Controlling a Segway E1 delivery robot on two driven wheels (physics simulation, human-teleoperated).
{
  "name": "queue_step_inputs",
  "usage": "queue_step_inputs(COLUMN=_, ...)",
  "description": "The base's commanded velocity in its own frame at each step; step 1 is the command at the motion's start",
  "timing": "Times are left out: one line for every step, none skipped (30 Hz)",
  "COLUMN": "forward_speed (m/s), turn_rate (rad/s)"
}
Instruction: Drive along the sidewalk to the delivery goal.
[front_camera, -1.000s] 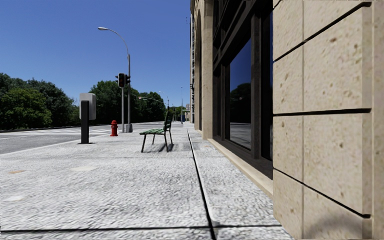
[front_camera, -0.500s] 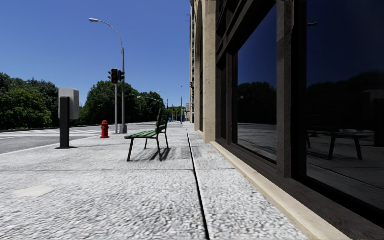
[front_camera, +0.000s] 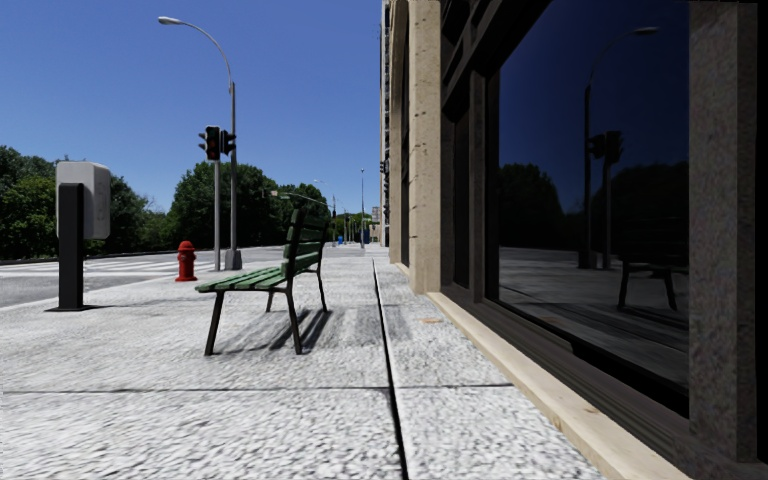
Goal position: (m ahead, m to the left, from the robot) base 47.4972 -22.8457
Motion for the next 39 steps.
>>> queue_step_inputs(forward_speed=2.0, turn_rate=0.0)
queue_step_inputs(forward_speed=2.0, turn_rate=0.0)
queue_step_inputs(forward_speed=2.0, turn_rate=0.0)
queue_step_inputs(forward_speed=2.0, turn_rate=0.0)
queue_step_inputs(forward_speed=2.0, turn_rate=0.0)
queue_step_inputs(forward_speed=2.0, turn_rate=0.0)
queue_step_inputs(forward_speed=2.0, turn_rate=0.0)
queue_step_inputs(forward_speed=2.0, turn_rate=0.0)
queue_step_inputs(forward_speed=2.0, turn_rate=0.0)
queue_step_inputs(forward_speed=2.0, turn_rate=0.0)
queue_step_inputs(forward_speed=2.0, turn_rate=0.0)
queue_step_inputs(forward_speed=2.0, turn_rate=0.0)
queue_step_inputs(forward_speed=2.0, turn_rate=0.0)
queue_step_inputs(forward_speed=2.0, turn_rate=0.0)
queue_step_inputs(forward_speed=2.0, turn_rate=0.0)
queue_step_inputs(forward_speed=2.0, turn_rate=0.0)
queue_step_inputs(forward_speed=2.0, turn_rate=0.0)
queue_step_inputs(forward_speed=2.0, turn_rate=0.0)
queue_step_inputs(forward_speed=2.0, turn_rate=0.0)
queue_step_inputs(forward_speed=2.0, turn_rate=0.0)
queue_step_inputs(forward_speed=2.0, turn_rate=0.0)
queue_step_inputs(forward_speed=2.0, turn_rate=0.0)
queue_step_inputs(forward_speed=2.0, turn_rate=0.0)
queue_step_inputs(forward_speed=2.0, turn_rate=0.0)
queue_step_inputs(forward_speed=2.0, turn_rate=0.0)
queue_step_inputs(forward_speed=2.0, turn_rate=0.0)
queue_step_inputs(forward_speed=2.0, turn_rate=0.0)
queue_step_inputs(forward_speed=2.0, turn_rate=0.0)
queue_step_inputs(forward_speed=2.0, turn_rate=0.0)
queue_step_inputs(forward_speed=2.0, turn_rate=0.0)
queue_step_inputs(forward_speed=2.0, turn_rate=0.0)
queue_step_inputs(forward_speed=2.0, turn_rate=0.0)
queue_step_inputs(forward_speed=2.0, turn_rate=0.0)
queue_step_inputs(forward_speed=2.0, turn_rate=0.0)
queue_step_inputs(forward_speed=2.0, turn_rate=0.0)
queue_step_inputs(forward_speed=2.0, turn_rate=0.0)
queue_step_inputs(forward_speed=2.0, turn_rate=0.0)
queue_step_inputs(forward_speed=2.0, turn_rate=0.0)
queue_step_inputs(forward_speed=2.0, turn_rate=0.0)
